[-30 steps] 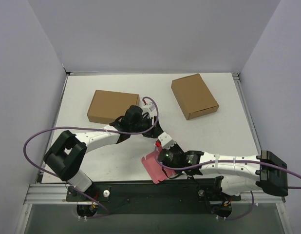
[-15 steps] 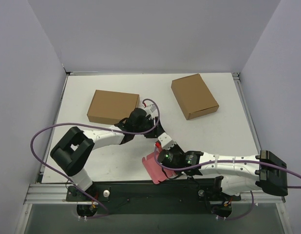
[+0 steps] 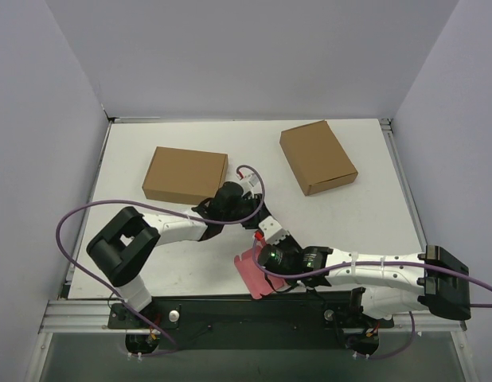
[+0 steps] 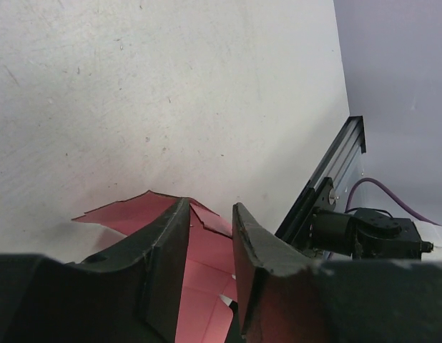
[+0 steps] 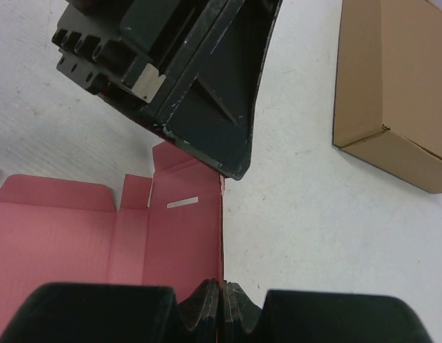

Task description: Fold the paper box

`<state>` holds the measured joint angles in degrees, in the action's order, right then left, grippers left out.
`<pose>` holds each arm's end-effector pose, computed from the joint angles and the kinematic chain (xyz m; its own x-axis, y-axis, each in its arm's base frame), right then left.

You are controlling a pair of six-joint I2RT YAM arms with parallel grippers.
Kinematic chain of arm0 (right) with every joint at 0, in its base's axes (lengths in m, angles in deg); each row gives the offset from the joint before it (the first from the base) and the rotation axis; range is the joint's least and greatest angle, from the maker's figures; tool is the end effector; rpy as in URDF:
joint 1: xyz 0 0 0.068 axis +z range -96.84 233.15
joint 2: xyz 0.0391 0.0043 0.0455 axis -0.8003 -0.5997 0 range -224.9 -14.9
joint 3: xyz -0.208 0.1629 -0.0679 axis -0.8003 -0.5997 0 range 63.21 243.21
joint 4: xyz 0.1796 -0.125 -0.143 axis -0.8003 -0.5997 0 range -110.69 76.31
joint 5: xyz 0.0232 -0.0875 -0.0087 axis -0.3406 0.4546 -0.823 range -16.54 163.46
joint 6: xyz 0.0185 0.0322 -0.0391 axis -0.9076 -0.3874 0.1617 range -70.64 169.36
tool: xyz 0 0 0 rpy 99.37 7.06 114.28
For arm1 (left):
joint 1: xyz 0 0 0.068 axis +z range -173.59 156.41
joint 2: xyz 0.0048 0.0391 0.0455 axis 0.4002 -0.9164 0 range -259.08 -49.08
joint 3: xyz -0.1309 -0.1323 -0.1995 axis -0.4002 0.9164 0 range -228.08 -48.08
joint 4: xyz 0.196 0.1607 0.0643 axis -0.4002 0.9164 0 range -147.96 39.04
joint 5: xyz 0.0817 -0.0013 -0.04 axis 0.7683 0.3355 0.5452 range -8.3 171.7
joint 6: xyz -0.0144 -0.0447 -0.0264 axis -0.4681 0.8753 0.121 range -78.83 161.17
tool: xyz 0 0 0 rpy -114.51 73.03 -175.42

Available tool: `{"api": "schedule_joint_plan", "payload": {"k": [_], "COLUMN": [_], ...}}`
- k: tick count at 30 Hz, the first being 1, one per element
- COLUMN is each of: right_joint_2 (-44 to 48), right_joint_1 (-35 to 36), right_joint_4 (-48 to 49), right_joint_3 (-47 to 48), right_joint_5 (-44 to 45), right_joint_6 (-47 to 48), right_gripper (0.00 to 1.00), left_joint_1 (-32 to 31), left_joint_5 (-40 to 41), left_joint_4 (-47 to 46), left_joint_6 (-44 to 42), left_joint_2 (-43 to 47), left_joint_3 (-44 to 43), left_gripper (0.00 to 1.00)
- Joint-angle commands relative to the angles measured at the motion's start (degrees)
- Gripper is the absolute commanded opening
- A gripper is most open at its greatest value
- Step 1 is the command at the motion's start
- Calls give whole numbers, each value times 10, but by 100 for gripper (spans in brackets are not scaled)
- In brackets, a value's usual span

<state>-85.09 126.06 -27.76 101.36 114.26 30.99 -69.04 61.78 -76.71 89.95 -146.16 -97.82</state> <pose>0.0928 0.2225 0.2100 -0.3871 -0.4472 -0.8063 -0.4937 0.8391 -0.2283 0.2420 -0.2630 0.1846 -0.8831 -0.1110 -0.4559 0.3272 0.5507 -0.7679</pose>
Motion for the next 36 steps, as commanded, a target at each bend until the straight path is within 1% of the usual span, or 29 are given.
{"api": "schedule_joint_plan", "payload": {"k": [1, 9, 14, 17, 21, 23, 25, 30, 34, 36], "right_joint_2": [15, 16, 11, 10, 17, 21, 28, 51, 61, 69], "right_joint_1": [6, 1, 0, 0, 0, 0, 0, 0, -1, -2], "right_joint_4": [-5, -15, -16, -17, -18, -17, -18, -18, -16, -11], "right_joint_3": [9, 10, 13, 13, 10, 9, 8, 7, 5, 3], "right_joint_5": [46, 53, 53, 51, 44, 35, 25, -4, -31, -49], "right_joint_6": [-11, -17, -15, -15, -13, -8, -5, 5, 20, 33], "right_gripper": [0, 0, 0, 0, 0, 0, 0, 0, 0, 0], "left_joint_1": [-22, -42, -60, -60, -56, -54, -50, -41, -39, -39], "left_joint_5": [1, 22, 9, 8, 24, 31, 46, 93, 134, 129], "left_joint_4": [-55, -110, -135, -140, -135, -118, -104, -32, -2, -14], "left_joint_6": [31, 74, 84, 85, 75, 59, 38, -24, -122, -165], "left_joint_2": [12, 46, 41, 41, 58, 72, 92, 146, 204, 221], "left_joint_3": [37, 90, 102, 112, 128, 127, 127, 126, 137, 152], "left_gripper": [38, 38, 38, 39, 46, 51, 52, 58, 62, 61]}}
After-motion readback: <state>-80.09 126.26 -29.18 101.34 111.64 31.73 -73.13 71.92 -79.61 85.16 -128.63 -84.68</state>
